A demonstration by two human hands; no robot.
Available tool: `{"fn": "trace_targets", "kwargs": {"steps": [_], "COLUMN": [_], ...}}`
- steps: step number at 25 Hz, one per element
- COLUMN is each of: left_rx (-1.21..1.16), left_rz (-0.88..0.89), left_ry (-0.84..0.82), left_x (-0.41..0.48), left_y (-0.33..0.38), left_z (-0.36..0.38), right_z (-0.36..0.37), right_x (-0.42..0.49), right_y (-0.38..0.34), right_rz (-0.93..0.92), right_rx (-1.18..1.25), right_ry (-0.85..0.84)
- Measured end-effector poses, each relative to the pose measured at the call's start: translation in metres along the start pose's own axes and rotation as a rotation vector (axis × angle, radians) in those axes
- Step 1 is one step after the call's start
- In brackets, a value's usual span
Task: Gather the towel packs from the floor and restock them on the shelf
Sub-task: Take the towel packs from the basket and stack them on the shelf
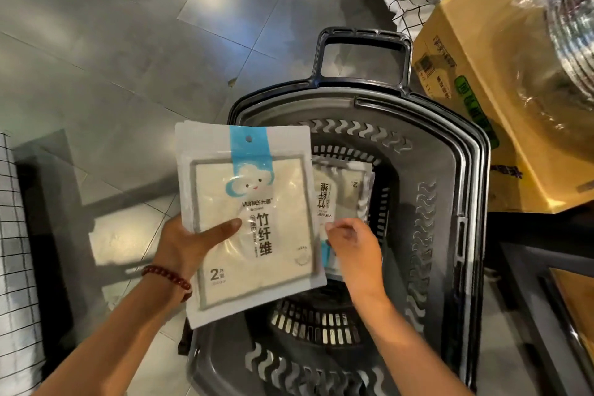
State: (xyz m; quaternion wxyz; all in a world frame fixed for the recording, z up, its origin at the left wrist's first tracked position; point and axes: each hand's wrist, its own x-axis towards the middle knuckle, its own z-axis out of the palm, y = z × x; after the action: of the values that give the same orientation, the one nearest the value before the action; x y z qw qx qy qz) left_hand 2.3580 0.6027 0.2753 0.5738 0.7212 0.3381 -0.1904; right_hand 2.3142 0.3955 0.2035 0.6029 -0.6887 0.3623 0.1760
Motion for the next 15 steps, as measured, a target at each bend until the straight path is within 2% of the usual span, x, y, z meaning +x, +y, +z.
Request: {"fn": "trace_targets", "kwargs": {"steps": [3, 5, 8, 10, 12, 15], "left_rx": [0.067, 0.092, 0.008, -0.043, -0.079, -0.074], "left_rz": [-0.02, -0.032, -0.073, -0.076, -0.039, -0.028], "left_ry": [0.027, 0.052, 0.065, 0.029, -0.024, -0.004], "left_x": [0.017, 0.026, 0.031, 0.028, 0.025, 0.028], "left_y": [-0.01, -0.017, -0.022, -0.02, -0.018, -0.022], "left_z": [-0.008, -0.009, -0.008, -0.007, -0.007, -0.008], "right_z": [-0.007, -0.002, 0.014, 0.021, 0.025, 0.023], "right_x": [0.032, 0.055, 0.095, 0.121, 0.109, 0.092], "right_y": [0.034, 0.062, 0.117, 0.163, 0.135, 0.109], "right_rz": [0.085, 0.141, 0.258, 0.291, 0.294, 0.234], "right_rx": [-0.235, -0.354, -0.433, -0.431, -0.399, -0.405], "right_ry": [0.119, 0.139, 0.089, 0.119, 0.181, 0.257]}}
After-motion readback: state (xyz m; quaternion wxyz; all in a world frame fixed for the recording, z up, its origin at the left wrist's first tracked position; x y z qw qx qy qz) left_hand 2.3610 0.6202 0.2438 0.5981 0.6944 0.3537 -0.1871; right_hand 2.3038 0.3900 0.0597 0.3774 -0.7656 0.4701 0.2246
